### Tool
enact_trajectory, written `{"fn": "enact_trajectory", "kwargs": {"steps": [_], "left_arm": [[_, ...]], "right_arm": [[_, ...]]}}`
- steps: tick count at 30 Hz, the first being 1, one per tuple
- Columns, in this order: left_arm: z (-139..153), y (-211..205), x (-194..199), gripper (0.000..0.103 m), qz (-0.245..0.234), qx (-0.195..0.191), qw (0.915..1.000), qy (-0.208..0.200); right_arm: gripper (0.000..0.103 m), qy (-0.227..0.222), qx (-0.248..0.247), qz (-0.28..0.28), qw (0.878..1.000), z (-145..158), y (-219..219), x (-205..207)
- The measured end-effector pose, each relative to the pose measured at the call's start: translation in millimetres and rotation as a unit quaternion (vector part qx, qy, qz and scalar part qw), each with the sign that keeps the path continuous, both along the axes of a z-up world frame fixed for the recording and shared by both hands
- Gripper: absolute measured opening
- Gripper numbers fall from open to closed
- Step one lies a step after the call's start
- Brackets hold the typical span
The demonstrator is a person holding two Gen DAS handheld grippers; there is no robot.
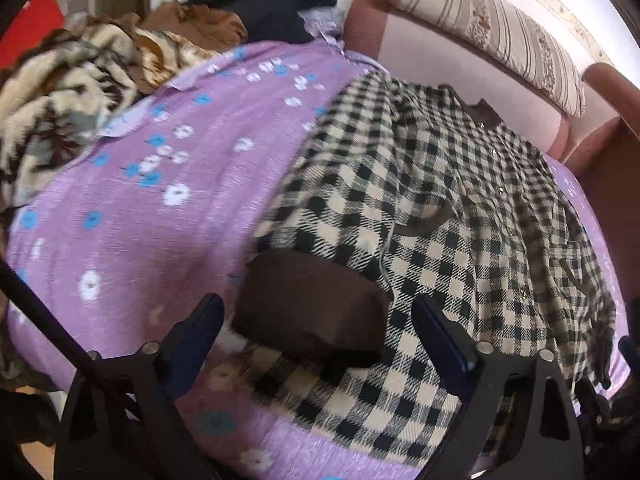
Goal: Fold large clothes
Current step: 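Grasp the brown cuff with the left tool, pull the sleeve straight, release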
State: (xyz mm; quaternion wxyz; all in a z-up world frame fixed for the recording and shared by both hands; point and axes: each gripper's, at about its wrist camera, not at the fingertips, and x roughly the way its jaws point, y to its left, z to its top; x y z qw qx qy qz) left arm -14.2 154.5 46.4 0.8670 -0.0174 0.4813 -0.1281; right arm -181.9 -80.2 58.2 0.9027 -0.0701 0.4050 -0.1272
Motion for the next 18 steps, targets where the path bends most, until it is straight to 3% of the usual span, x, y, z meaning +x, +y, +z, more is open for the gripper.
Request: {"fn": "enact_trajectory", "kwargs": {"steps": [2, 3, 4, 5, 7, 12, 18], "left_arm": [[-9.4, -7.0, 10.9, 0.075, -0.004, 0.014, 0.9998, 0.015], [-15.1, -10.7, 16.5, 0.057, -0.008, 0.021, 0.9995, 0.024], [-20.1, -12.9, 21.3, 0.033, -0.01, 0.026, 0.9991, 0.033], [-23.1, -13.6, 25.3, 0.028, -0.002, 0.041, 0.9986, 0.035], [-16.1, -6.1, 28.8, 0.01, 0.011, 0.016, 0.9994, 0.028], [10.8, 49.6, 36.5, 0.01, 0.112, -0.004, 0.9937, -0.005], [15.4, 126.3, 44.2, 0.005, 0.203, -0.023, 0.9789, 0.006]], "right_arm": [[0.099, 0.004, 0.006, -0.007, 1.0, -2.5, -4.1, -1.7], [0.099, 0.006, 0.01, -0.01, 1.0, -3.6, -5.7, -2.1], [0.099, 0.008, 0.012, -0.011, 1.0, -4.6, -7.0, -2.5], [0.099, 0.009, 0.014, -0.013, 1.0, -5.5, -8.0, -2.9], [0.099, 0.011, 0.016, -0.013, 1.0, -6.2, -8.2, -3.6], [0.099, 0.012, 0.011, -0.012, 1.0, -7.7, -8.0, -5.6], [0.099, 0.024, 0.015, -0.003, 1.0, -14.9, -2.3, -0.2]]}}
